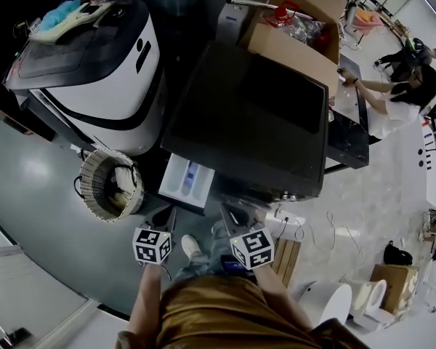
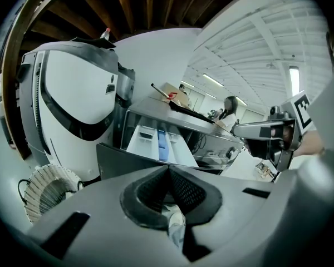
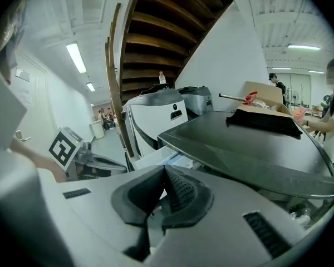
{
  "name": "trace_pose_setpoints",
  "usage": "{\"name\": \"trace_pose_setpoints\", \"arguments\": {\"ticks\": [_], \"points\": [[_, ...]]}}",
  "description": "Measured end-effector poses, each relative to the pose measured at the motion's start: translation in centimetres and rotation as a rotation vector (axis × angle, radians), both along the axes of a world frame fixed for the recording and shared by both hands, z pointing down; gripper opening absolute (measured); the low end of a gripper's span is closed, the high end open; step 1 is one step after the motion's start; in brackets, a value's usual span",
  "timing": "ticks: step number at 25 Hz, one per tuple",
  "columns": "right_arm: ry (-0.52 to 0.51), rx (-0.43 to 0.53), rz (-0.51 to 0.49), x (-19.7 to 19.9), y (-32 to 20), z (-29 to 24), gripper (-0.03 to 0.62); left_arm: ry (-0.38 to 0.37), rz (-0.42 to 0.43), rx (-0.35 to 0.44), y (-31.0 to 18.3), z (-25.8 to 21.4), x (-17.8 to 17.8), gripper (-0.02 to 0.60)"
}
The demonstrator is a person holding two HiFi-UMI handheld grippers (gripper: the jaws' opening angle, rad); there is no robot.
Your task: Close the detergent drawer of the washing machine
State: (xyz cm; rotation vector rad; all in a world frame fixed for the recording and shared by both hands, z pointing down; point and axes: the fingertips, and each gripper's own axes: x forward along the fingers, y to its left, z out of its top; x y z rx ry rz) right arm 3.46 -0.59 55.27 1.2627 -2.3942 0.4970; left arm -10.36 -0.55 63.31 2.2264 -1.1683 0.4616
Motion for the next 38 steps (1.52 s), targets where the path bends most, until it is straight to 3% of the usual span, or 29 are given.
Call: {"name": "trace_pose_setpoints", "arguments": {"ticks": [38], "points": [[0.008, 0.009, 0.032, 1.9, -1.6, 0.0, 0.012, 0.014, -0.023, 0.003, -2.7, -0.3, 0.9, 0.026]]}}
